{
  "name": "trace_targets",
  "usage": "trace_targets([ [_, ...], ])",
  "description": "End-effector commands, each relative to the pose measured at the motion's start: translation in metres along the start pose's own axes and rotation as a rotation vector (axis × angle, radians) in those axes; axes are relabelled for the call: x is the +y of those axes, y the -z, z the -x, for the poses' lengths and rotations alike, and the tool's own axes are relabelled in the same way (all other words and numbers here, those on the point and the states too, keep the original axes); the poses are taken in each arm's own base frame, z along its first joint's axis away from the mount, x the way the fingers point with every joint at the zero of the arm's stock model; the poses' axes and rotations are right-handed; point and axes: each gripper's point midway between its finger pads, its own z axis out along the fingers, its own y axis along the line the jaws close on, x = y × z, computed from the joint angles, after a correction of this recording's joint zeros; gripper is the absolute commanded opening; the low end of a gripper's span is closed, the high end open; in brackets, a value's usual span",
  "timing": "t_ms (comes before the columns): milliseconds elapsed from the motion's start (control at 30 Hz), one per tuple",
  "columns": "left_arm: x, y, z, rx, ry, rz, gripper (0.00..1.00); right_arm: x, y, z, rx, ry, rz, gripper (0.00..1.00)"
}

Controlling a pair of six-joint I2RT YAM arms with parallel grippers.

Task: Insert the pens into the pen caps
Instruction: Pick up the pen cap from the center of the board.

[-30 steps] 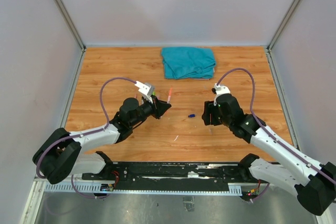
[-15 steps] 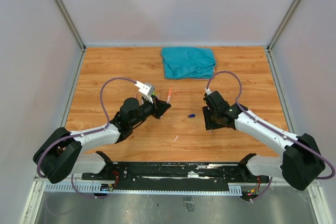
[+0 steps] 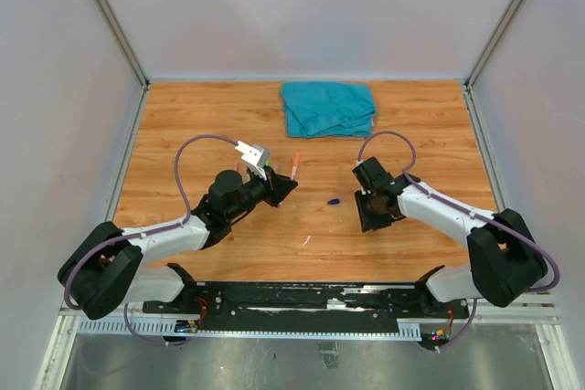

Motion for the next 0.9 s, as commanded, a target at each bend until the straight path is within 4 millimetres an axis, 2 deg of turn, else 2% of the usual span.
trace_targets([
  [0,-0.004,-0.002,0.012,-0.038,-0.025,-0.022,0.01,0.002,0.0,0.006,-0.001,-0.005,0.025,0.33],
  [433,-0.005,-0.002,0.013,-0.038,-0.021,-0.026,0.0,-0.003,-0.013,0.007,0.028,-0.019,-0.007,0.25],
  [667,-0.005,-0.002,0.013,-0.035,-0.017,-0.021,0.01,-0.015,-0.014,-0.004,0.067,-0.01,-0.07,0.23],
  [867,-0.003,-0.002,0.015,-0.038,-0.013,-0.006,0.0,-0.017,-0.024,-0.016,0.111,0.001,-0.095,0.2],
])
